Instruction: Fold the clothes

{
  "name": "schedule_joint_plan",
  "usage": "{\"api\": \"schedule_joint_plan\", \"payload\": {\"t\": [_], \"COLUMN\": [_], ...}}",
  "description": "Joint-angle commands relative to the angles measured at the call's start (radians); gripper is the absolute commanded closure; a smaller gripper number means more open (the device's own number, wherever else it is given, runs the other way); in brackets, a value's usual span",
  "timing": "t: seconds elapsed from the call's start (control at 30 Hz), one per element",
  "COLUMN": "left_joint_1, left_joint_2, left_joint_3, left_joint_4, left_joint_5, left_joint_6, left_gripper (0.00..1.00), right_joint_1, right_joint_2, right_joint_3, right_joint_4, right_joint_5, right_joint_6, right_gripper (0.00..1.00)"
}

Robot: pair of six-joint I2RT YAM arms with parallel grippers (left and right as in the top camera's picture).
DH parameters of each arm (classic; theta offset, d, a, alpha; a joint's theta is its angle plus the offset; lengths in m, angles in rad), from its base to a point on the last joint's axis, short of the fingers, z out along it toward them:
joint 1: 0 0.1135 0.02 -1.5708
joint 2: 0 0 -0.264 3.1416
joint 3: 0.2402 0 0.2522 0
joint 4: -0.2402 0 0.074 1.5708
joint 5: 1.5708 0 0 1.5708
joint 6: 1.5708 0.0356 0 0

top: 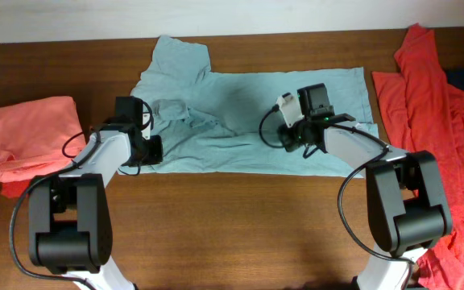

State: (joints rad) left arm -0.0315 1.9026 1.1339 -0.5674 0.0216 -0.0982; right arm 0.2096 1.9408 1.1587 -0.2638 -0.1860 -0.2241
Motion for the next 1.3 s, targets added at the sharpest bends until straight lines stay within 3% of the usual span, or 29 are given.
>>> {"api": "schedule_joint_plan", "payload": {"t": [0.0, 0.2, 0.47, 0.77, 0.9, 1.0, 1.27], "left_joint_1": [0.008, 0.008, 0.008, 0.008, 0.008, 0.008, 0.008], "left_joint_2": [0.102, 0.102, 0.102, 0.102, 0.102, 0.102, 0.102], "left_joint_3": [-0.066, -0.066, -0.066, -0.066, -0.066, -0.066, -0.066], "left_joint_4": [-0.012, -0.012, -0.011, -0.012, -0.012, -0.011, -0.011], "left_joint_5": [0.000, 0.000, 0.000, 0.000, 0.000, 0.000, 0.000], "left_joint_6": [-0.006, -0.006, -0.006, -0.006, -0.006, -0.006, -0.006], "left_gripper": [0.65, 0.66, 0.66, 0.66, 0.66, 0.66, 0.66], "right_joint_1": [0.006, 0.006, 0.007, 0.007, 0.006, 0.006, 0.006], "right_joint_2": [0.003, -0.014, -0.076, -0.070, -0.070, -0.070, -0.070], "right_joint_3": [0.003, 0.004, 0.004, 0.004, 0.004, 0.004, 0.004], "right_joint_4": [0.068, 0.020, -0.188, -0.192, -0.189, -0.184, -0.148], "right_joint_5": [0.146, 0.141, -0.050, -0.039, -0.026, 0.019, 0.121], "right_joint_6": [0.131, 0.132, 0.064, 0.022, 0.023, 0.023, 0.023], "right_gripper": [0.76, 0.76, 0.78, 0.78, 0.83, 0.96, 0.96]}}
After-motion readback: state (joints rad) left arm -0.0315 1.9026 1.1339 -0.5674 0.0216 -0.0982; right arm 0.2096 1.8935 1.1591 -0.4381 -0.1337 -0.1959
